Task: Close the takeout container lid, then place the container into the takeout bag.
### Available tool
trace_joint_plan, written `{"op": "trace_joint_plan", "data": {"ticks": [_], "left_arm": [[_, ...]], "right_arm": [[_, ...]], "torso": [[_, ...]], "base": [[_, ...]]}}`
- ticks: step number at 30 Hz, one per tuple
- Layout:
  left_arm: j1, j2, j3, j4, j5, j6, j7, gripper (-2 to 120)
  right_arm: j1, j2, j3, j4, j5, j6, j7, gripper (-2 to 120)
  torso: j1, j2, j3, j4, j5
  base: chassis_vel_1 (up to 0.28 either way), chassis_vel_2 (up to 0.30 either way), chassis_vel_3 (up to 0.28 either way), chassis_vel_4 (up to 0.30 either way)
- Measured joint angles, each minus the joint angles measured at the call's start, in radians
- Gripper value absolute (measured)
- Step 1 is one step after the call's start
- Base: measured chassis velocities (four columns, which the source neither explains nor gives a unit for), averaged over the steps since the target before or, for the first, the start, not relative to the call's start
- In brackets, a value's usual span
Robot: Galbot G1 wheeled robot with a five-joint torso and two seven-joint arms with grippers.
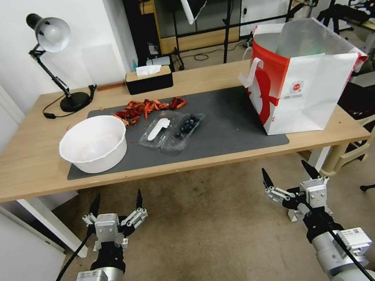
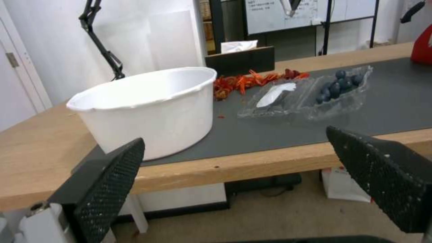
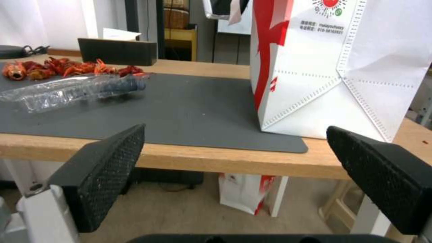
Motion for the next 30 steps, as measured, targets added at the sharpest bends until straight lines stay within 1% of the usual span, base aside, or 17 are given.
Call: {"op": "trace_joint_plan", "data": {"ticks": [16,18,19,20,21,22,23,24,25,27,28,29,30], "left_arm": [[0.0,0.0,0.0,0.0,0.0,0.0,-0.001,100],[-0.002,0.001,0.006,0.001,-0.002,-0.001,-0.011,100],[-0.007,0.005,0.026,0.009,-0.011,-0.006,-0.044,100],[-0.007,0.005,0.026,0.009,-0.011,-0.006,-0.044,100],[-0.014,0.01,0.05,0.02,-0.021,-0.012,-0.083,100],[-0.021,0.014,0.071,0.029,-0.031,-0.018,-0.119,100],[-0.025,0.017,0.084,0.035,-0.037,-0.021,-0.141,100],[-0.025,0.017,0.084,0.035,-0.037,-0.021,-0.141,100],[-0.036,0.024,0.119,0.05,-0.052,-0.031,-0.201,100],[-0.047,0.031,0.157,0.067,-0.071,-0.044,-0.264,100],[-0.047,0.031,0.157,0.067,-0.071,-0.044,-0.264,100],[-0.052,0.036,0.178,0.076,-0.089,-0.07,-0.292,100],[-0.056,0.04,0.189,0.08,-0.103,-0.092,-0.307,100]], "right_arm": [[0.0,0.0,0.0,0.0,-0.001,0.0,0.0,100],[-0.001,0.005,-0.007,-0.008,-0.011,0.005,-0.004,100],[-0.004,0.022,-0.035,-0.04,-0.05,0.026,-0.023,100],[-0.004,0.022,-0.035,-0.04,-0.05,0.026,-0.023,100],[-0.01,0.042,-0.068,-0.076,-0.094,0.048,-0.045,100],[-0.014,0.057,-0.093,-0.105,-0.131,0.066,-0.063,100],[-0.017,0.068,-0.111,-0.125,-0.156,0.079,-0.075,100],[-0.017,0.068,-0.111,-0.125,-0.156,0.079,-0.075,100],[-0.024,0.096,-0.157,-0.174,-0.215,0.109,-0.106,100],[-0.027,0.105,-0.169,-0.19,-0.243,0.125,-0.118,100],[-0.027,0.105,-0.169,-0.19,-0.243,0.125,-0.118,100],[-0.027,0.105,-0.17,-0.191,-0.248,0.128,-0.121,100],[-0.026,0.105,-0.171,-0.189,-0.249,0.132,-0.123,100]], "torso": [[0.0,0.0,0.0,0.0,-0.0001],[0.0,0.0,0.0,0.0,-0.0001],[0.0,0.0,0.0,0.0001,-0.0003],[0.0,0.0,0.0,0.0001,-0.0003],[0.0,0.0,0.0,0.0,0.0003],[0.0,0.0,0.0,0.0,-0.0001],[0.0,0.0,0.0,-0.0001,-0.0003],[0.0,0.0,0.0,-0.0001,-0.0003],[0.0,0.0,0.0,0.0,0.0007],[0.0,0.0,0.0,0.0002,-0.0025],[0.0,0.0,0.0,0.0002,-0.0025],[0.0,0.0,0.0,0.0,-0.0027],[0.0,0.0,0.0,-0.0002,-0.0017]], "base": [[0.0,0.0,0.0,0.0],[0.0,0.0,0.0,0.0],[0.0,0.0,0.0,0.0],[0.0,0.0,0.0,0.0],[0.0,0.0,0.0,0.0],[0.0,0.0,0.0,0.0],[0.0,0.0,0.0,0.0],[0.0,0.0,0.0,0.0],[0.0,0.0,0.0,0.0],[0.0,0.0,0.0,0.0],[0.0,0.0,0.0,0.0],[0.0,0.0,0.0,0.0],[0.0,0.0,0.0,0.0]]}}
